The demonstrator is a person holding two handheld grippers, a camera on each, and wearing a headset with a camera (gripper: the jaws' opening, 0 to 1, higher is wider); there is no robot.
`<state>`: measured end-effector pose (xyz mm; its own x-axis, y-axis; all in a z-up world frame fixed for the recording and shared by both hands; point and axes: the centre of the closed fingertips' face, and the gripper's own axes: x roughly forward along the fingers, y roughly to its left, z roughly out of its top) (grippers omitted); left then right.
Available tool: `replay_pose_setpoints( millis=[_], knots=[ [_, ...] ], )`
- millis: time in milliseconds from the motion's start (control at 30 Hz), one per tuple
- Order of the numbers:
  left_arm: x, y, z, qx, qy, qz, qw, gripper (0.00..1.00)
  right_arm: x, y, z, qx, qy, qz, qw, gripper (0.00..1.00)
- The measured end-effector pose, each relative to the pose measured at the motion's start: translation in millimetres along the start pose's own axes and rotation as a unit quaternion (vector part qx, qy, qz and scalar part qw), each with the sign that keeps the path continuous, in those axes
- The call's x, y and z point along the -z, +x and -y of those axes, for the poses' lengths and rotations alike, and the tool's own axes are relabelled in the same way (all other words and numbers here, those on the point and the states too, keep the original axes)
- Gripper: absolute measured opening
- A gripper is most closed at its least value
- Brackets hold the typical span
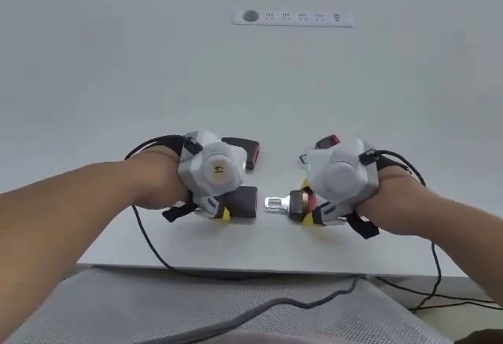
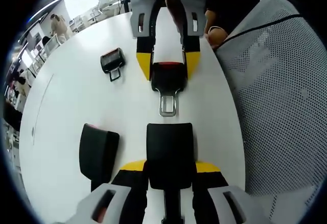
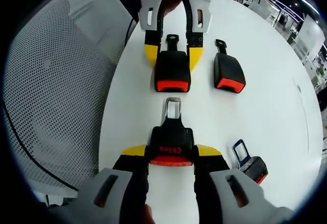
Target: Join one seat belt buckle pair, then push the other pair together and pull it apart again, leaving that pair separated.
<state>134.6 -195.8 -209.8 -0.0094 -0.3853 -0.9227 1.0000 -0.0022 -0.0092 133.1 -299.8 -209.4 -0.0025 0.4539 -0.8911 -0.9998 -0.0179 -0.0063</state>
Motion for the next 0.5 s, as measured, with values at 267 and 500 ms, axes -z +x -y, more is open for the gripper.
replay_pose_setpoints(
  millis=[267, 500],
  knots=[
    [1.8, 1.5, -1.5, 0.000, -0.002, 0.000, 1.0000, 0.34, -11.4, 4.7, -0.9, -0.002, 0.000, 0.006, 1.0000, 0.32],
    [1.8, 1.3, -1.5, 0.000, -0.002, -0.002, 1.0000, 0.34, -19.7, 6.3, -0.4, 0.000, -0.004, 0.015, 0.9999, 0.32]
  ],
)
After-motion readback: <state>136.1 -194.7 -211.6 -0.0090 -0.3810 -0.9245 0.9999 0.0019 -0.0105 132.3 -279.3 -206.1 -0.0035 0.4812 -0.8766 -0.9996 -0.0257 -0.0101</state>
